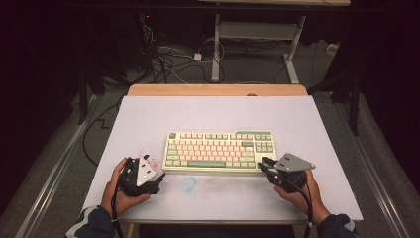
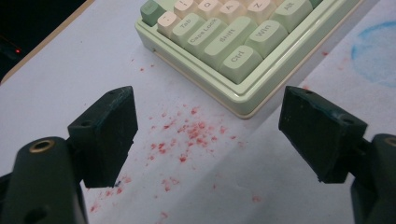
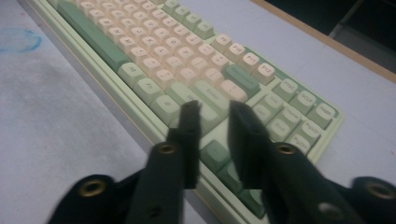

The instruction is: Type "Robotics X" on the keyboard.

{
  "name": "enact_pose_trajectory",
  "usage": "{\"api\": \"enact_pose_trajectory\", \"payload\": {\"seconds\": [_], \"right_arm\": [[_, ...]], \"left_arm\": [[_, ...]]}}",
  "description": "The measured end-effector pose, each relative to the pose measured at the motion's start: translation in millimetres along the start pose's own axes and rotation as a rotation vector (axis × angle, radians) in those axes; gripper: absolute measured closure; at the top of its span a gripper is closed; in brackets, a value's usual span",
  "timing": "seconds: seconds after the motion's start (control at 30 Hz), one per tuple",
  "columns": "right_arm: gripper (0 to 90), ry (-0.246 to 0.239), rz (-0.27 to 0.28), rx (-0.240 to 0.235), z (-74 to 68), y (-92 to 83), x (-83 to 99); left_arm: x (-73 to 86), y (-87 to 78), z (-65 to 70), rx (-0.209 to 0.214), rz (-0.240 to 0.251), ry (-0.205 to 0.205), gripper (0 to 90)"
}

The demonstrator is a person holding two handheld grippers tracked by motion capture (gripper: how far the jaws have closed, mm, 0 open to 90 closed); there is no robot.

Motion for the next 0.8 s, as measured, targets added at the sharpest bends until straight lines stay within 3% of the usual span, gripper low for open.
{"api": "enact_pose_trajectory", "payload": {"seconds": [0.13, 0.53, 0.8], "right_arm": [[90.0, 0.000, -0.029, -0.034, 0.2, 14.3, -11.7], [90.0, -0.025, -0.043, -0.076, -2.7, 63.0, -53.4], [90.0, -0.035, -0.078, -0.124, -13.0, 93.6, -64.6]], "left_arm": [[2.0, 2.6, -1.9, -0.003, -0.016, -0.002, 18.3], [5.2, 3.4, -4.5, 0.007, -0.060, 0.004, 18.2], [7.0, 3.2, -4.6, 0.015, -0.078, 0.013, 18.2]]}}
Point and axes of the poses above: each handheld gripper's, and its own axes: y roughly forward along the jaws, x roughly out of its underside, z roughly to its right, the point moved 3 cm from there along y, roughly forward along the jaws, and after that the axes turned 5 degrees about z, right-handed, at the moved point
